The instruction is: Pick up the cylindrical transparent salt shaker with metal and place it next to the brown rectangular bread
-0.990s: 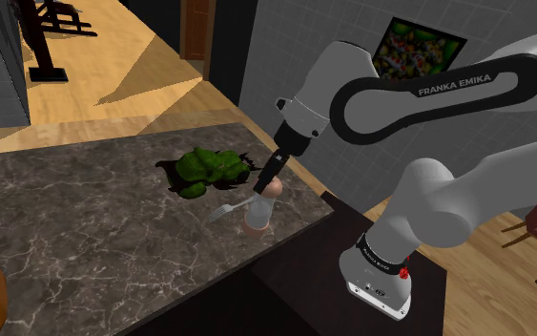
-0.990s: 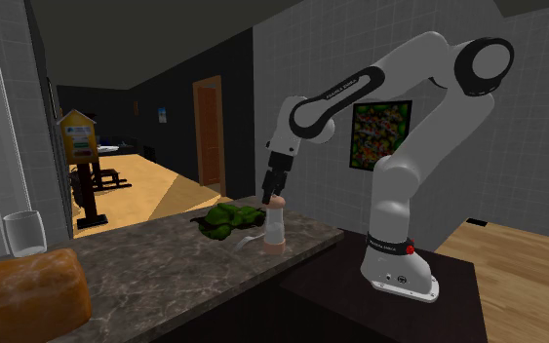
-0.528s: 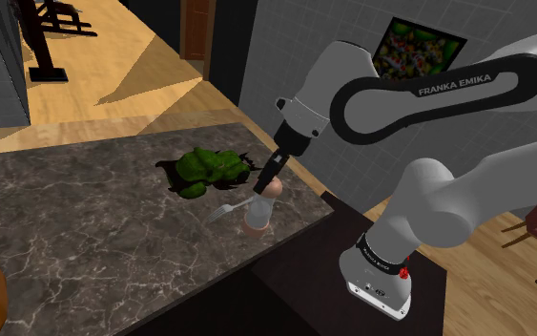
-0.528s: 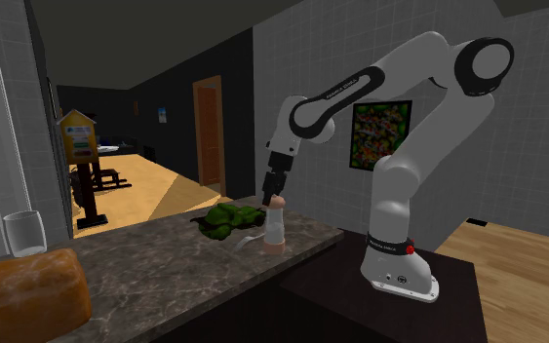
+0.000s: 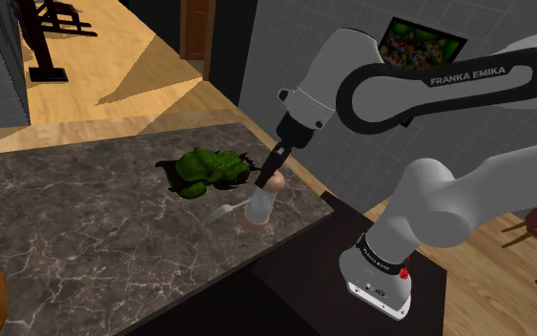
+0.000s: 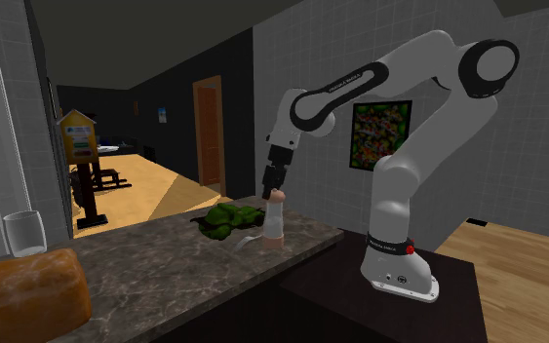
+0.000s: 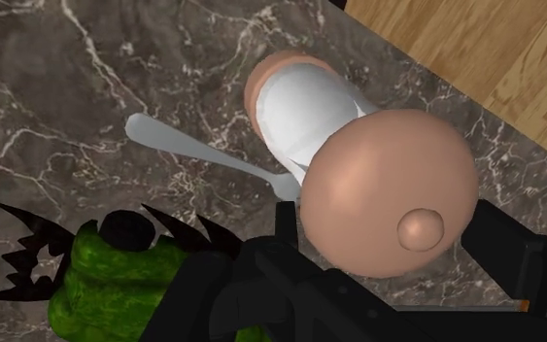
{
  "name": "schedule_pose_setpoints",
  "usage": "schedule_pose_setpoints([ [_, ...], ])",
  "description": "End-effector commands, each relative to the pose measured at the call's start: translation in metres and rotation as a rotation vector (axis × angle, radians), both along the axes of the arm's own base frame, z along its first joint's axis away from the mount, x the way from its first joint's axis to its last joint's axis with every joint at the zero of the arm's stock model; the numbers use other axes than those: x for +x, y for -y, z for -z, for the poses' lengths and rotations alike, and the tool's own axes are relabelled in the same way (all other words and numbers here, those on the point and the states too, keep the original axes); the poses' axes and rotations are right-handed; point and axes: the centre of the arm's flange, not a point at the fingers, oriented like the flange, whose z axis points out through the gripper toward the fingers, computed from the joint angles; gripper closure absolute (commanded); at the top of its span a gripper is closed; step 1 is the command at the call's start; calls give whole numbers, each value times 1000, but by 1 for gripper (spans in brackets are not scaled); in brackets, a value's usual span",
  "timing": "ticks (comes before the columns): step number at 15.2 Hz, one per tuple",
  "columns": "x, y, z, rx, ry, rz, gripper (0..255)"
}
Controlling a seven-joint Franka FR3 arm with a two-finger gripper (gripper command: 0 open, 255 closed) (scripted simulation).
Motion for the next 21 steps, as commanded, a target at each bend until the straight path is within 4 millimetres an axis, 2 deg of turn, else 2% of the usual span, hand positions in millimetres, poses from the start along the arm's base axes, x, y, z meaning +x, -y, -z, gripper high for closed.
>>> schedule_pose_setpoints([
  [1, 0, 1, -11, 0, 0, 0, 255],
  [21, 0, 1, -116, 0, 0, 0, 255],
])
